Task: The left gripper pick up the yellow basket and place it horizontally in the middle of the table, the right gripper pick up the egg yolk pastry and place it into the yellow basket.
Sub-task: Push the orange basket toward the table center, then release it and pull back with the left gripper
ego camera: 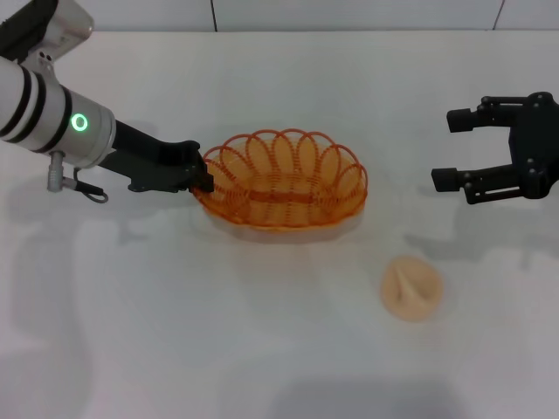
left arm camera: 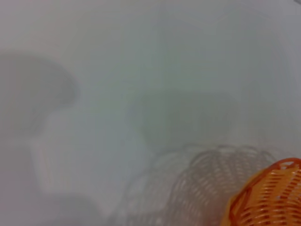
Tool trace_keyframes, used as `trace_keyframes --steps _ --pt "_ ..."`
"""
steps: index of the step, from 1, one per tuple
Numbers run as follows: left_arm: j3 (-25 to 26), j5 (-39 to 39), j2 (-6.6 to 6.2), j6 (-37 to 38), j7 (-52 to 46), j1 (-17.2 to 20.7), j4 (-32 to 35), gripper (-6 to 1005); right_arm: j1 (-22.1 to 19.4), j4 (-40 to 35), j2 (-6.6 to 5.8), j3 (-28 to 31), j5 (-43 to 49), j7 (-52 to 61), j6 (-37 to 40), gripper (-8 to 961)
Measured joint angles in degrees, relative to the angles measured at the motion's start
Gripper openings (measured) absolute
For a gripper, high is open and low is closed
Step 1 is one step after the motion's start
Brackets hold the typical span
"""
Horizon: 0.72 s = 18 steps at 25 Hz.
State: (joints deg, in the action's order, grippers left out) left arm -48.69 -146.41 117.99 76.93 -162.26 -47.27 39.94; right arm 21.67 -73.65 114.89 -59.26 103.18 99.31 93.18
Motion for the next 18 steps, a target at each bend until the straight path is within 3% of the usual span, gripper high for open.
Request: trace_keyframes --steps 18 --pt "-0.1 -0.1 0.05 -1.0 1.3 0.1 -1.0 128 0.1 0.2 0.11 0.6 -0.1 -0.2 0.4 841"
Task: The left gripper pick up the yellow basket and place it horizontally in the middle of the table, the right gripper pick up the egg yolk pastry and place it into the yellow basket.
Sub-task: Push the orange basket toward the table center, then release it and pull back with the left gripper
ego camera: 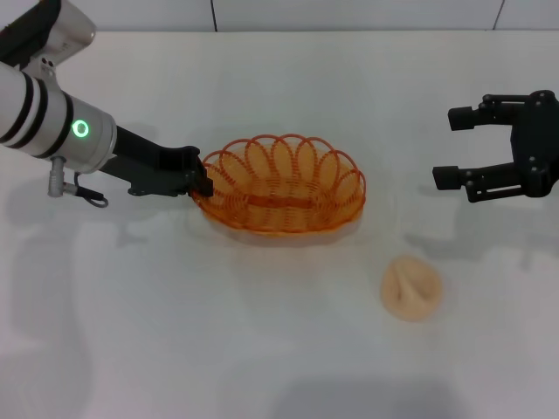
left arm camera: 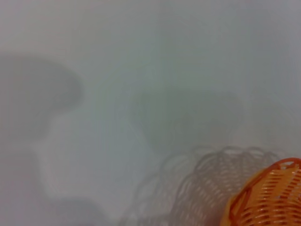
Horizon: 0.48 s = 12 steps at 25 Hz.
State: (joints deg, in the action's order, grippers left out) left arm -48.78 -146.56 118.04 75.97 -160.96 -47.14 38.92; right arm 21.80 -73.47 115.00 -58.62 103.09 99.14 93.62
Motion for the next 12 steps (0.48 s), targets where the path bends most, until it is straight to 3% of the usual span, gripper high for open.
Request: trace_keyframes --steps 12 --pt "0.4 2.9 -0.02 0.5 0.6 0.5 0.0 175 -0.1 -0.2 0.02 0.0 0.0 0.0 0.4 842"
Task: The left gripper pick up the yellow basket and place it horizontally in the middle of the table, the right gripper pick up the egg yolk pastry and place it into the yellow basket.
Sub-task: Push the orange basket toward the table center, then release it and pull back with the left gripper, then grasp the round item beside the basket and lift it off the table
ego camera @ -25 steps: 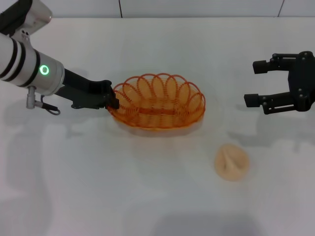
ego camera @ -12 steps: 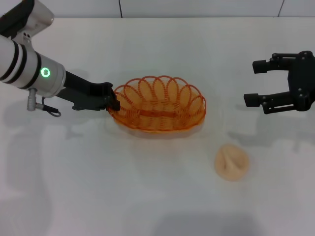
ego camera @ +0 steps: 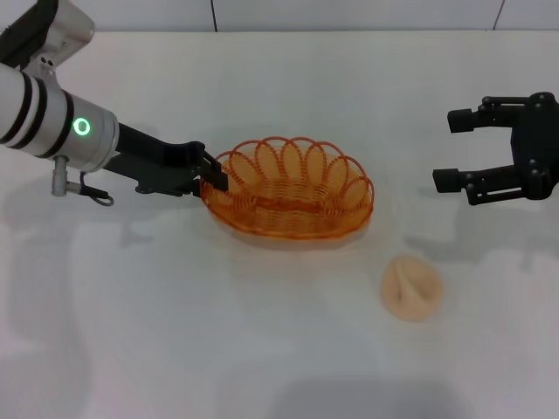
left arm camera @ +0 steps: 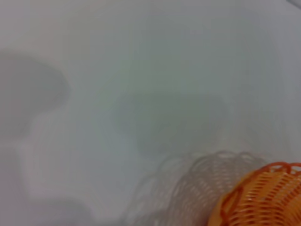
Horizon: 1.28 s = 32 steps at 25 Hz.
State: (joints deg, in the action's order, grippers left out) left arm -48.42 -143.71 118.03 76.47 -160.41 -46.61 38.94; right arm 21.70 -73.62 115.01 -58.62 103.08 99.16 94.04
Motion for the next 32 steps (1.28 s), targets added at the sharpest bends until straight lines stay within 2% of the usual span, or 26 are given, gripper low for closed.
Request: trace_keyframes --steps 2,4,9,15,21,25,28,32 --pt "0.1 0.4 0.0 0.0 0.4 0.1 0.0 183 -0.1 0.0 -0.03 0.0 0.0 0.0 0.0 842" --pt "0.1 0.6 0.0 0.0 0.8 0.4 0.2 397 -0.1 0.0 -0.03 0.0 0.0 0.0 0.0 841" --pt "0.1 1.0 0.0 -0.2 1.6 0.7 0.4 507 -0.1 0.0 -0.06 0.1 0.0 0.2 0.0 841" --pt "0.6 2.7 -0.92 -0.3 3.3 1.2 1.6 639 0.1 0.0 -0.01 0.6 0.0 0.3 0.1 842" --pt "1.1 7.8 -1.51 -1.6 8.0 5.5 9.9 841 0.1 0.1 0.07 0.6 0.0 0.3 0.0 842" --pt "1.5 14.1 -1.87 -2.5 14.5 9.2 14.7 878 0.1 0.4 0.1 0.6 -0.8 0.3 -0.2 841" --pt "1.7 18.2 -2.7 -1.8 19.4 11.3 16.4 887 -0.2 0.7 0.16 0.6 -1.1 0.3 -0.3 841" --pt "1.8 23.1 -3.93 4.0 28.5 14.0 19.9 887 -0.4 0.7 0.23 0.1 -1.2 0.5 -0.3 841"
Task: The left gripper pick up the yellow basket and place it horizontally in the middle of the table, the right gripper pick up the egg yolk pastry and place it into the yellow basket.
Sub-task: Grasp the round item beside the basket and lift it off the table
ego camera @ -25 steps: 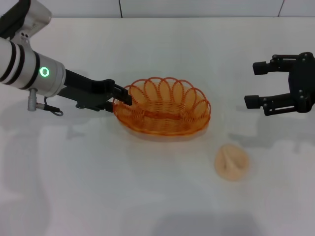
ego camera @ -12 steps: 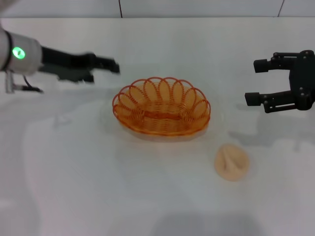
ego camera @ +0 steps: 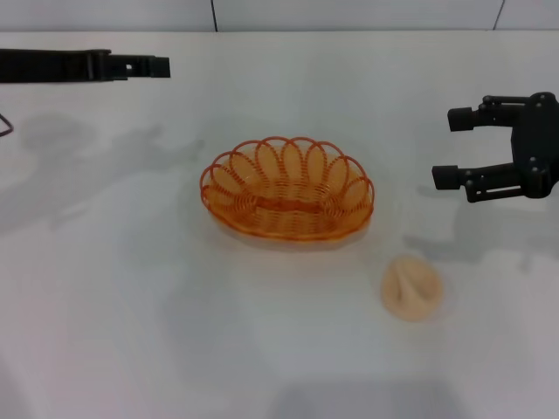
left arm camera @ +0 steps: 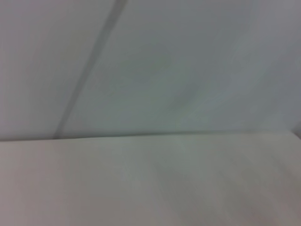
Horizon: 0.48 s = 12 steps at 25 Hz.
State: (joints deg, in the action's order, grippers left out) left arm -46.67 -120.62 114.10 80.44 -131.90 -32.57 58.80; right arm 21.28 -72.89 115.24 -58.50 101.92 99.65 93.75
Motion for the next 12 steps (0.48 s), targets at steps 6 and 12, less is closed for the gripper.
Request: trace_keyframes --steps 6,12 --pt "-0.3 -0.5 -1.64 9.8 7.1 2.1 5.1 888 -0.1 0.0 0.07 -2.0 0.0 1.2 -0.8 842" --pt "-0.7 -5.8 -2.55 20.2 12.0 2.1 7.5 888 -0.4 -0.5 0.07 -6.0 0.8 4.2 -3.6 842"
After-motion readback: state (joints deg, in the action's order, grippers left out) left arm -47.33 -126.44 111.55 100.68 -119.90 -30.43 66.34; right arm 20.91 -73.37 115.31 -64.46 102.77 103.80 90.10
